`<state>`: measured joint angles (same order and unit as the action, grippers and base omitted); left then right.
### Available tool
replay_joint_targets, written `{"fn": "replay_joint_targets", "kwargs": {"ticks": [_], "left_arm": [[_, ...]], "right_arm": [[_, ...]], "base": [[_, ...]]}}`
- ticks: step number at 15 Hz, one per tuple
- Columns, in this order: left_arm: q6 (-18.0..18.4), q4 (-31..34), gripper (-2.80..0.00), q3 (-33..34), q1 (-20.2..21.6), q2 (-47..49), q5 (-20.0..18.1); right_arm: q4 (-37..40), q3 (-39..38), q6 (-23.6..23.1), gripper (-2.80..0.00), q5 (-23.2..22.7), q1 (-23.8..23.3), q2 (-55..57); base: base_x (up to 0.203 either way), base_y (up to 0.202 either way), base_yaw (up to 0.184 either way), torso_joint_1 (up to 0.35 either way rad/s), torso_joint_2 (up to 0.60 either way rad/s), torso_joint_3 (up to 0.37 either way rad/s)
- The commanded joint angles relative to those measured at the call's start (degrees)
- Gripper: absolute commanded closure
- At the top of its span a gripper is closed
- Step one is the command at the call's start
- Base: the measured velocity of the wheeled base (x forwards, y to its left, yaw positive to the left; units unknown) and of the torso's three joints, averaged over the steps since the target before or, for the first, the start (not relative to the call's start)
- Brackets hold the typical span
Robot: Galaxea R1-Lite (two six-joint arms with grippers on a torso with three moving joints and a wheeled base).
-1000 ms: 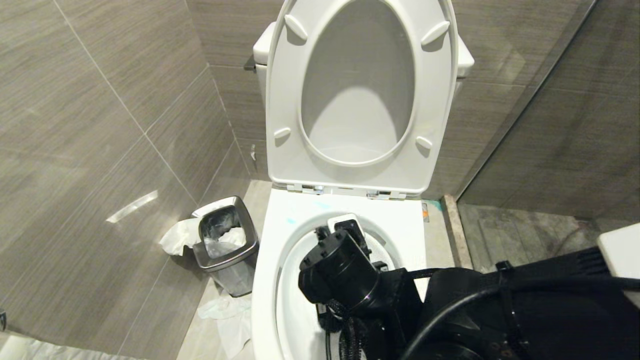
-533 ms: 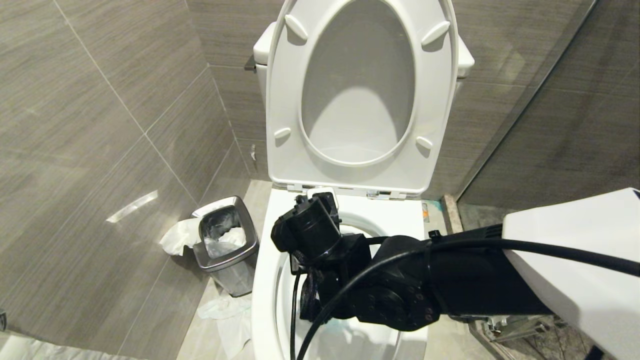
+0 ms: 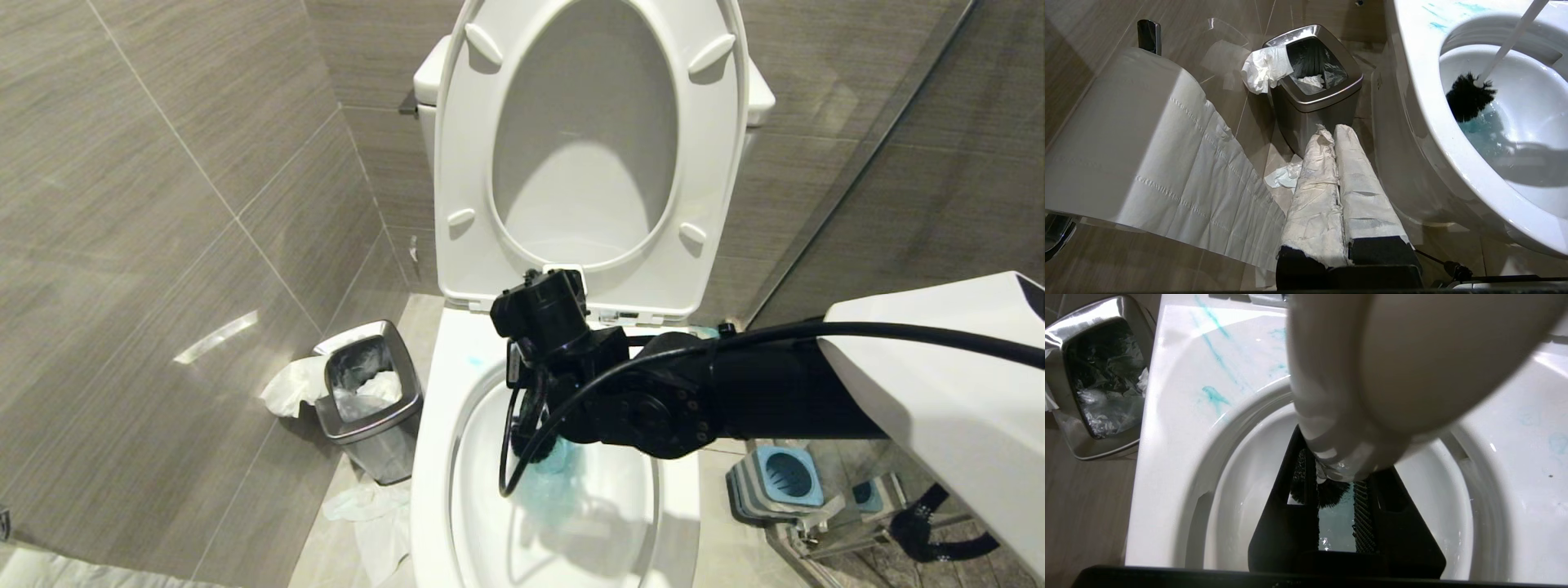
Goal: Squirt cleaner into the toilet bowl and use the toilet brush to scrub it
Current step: Scrub the toilet bowl
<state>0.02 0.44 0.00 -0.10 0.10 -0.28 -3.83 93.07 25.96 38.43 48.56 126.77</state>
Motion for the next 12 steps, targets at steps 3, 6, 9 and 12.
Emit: {"fn": "replay_joint_targets", "kwargs": {"ticks": [3,6,9,12], "left_arm": [[0.0,0.0,0.0,0.2,0.0,0.0,-0.1],[0.0,0.0,0.0,0.2,0.0,0.0,0.0],[0.0,0.0,0.0,0.2,0.0,0.0,0.0],[0.0,0.0,0.0,0.2,0.0,0.0,0.0]], "right_arm": [[0.8,-1.8,-1.2,0.0,0.2,-1.7,-3.3],[0.8,-8.3,-2.6,0.0,0.0,-2.6,-8.6],[0.5,-17.9,-2.6,0.0,-0.6,-2.6,-15.3],[0.5,-23.3,-1.0,0.0,-1.3,0.5,-20.2]], "base": [[0.0,0.0,0.0,0.0,0.0,0.0],[0.0,0.0,0.0,0.0,0.0,0.0],[0.0,0.0,0.0,0.0,0.0,0.0],[0.0,0.0,0.0,0.0,0.0,0.0]]}}
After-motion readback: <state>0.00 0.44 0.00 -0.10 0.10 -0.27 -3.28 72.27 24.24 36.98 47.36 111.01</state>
